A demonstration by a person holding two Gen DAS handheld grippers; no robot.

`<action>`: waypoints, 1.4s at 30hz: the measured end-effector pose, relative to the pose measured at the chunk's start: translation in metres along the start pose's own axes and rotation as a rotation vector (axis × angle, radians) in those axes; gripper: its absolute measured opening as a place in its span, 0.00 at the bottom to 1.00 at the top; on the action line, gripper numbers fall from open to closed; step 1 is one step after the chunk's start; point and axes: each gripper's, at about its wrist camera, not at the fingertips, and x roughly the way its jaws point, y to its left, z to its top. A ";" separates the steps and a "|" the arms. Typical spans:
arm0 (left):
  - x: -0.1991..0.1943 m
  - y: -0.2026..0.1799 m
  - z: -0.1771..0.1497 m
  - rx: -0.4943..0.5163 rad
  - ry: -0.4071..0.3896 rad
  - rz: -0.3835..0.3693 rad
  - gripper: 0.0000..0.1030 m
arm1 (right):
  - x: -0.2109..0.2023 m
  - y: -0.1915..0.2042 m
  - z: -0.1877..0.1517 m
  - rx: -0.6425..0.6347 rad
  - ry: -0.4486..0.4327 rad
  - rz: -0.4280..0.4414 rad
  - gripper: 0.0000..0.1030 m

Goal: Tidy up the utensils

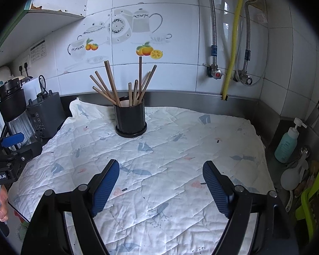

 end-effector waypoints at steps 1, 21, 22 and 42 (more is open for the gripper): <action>0.000 0.000 0.000 0.000 -0.001 -0.001 1.00 | 0.000 0.000 0.000 -0.001 0.000 -0.001 0.86; 0.000 0.000 -0.002 -0.006 0.004 0.003 1.00 | 0.000 -0.003 -0.004 0.008 0.009 0.010 0.86; 0.000 0.000 -0.002 -0.006 0.006 0.001 1.00 | 0.001 -0.003 -0.004 0.011 0.012 0.011 0.86; 0.006 0.002 -0.004 -0.005 0.011 0.002 1.00 | 0.005 -0.001 -0.007 0.013 0.021 0.026 0.86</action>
